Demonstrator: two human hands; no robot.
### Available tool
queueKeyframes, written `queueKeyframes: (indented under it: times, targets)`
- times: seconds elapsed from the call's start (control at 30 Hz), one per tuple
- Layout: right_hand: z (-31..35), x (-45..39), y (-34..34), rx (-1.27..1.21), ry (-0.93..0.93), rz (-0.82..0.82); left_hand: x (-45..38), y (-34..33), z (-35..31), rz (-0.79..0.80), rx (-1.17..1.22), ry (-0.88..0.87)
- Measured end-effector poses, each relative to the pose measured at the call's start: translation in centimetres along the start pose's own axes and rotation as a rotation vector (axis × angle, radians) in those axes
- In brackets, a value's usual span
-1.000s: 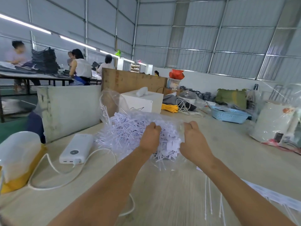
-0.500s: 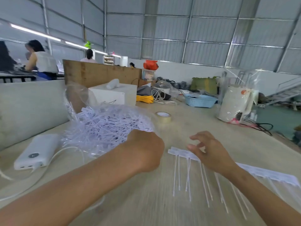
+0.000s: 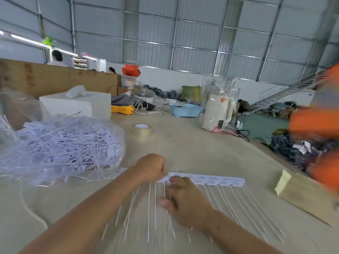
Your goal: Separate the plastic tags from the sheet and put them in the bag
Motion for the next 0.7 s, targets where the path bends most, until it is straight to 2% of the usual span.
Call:
queueKeyframes:
  times: [0.07,0.13,0.2,0.27,0.4,0.53,0.7]
  targets:
    - [0.6,-0.6,0.9,-0.005,0.035,0.057,0.0,-0.8,0.1,-0.018,0.014,-0.005]
    - [-0.3,-1.5,2.8,-0.070,0.032,0.031,0.1,-1.5,0.4,-0.032,0.028,0.006]
    - [-2.6,-1.8,4.6,-0.181,-0.068,-0.073,0.2,-1.9,1.0,-0.046,0.063,0.020]
    - [-5.7,-1.2,5.1,-0.190,-0.198,-0.118,0.2,-1.9,1.6,-0.070,0.083,0.020]
    - [-9.7,0.3,4.0,-0.229,-0.227,-0.126,0.1,-0.4,2.5,-0.131,0.093,-0.017]
    - [-11.1,-0.1,3.6,-0.152,-0.259,-0.126,0.6,0.1,3.0,0.082,0.202,-0.039]
    - [-11.1,0.1,3.5,-0.017,-0.308,-0.141,0.8,0.1,2.8,0.172,0.090,-0.022]
Point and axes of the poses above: each hand's wrist, its own x-axis away from the middle knuckle, its own y-axis out of the back of the hand, z = x × y, the point moved 2 cm from there along -x, towards the middle knuckle, and after that the axes turned 5 degrees about -y, right-handed, at the moved point
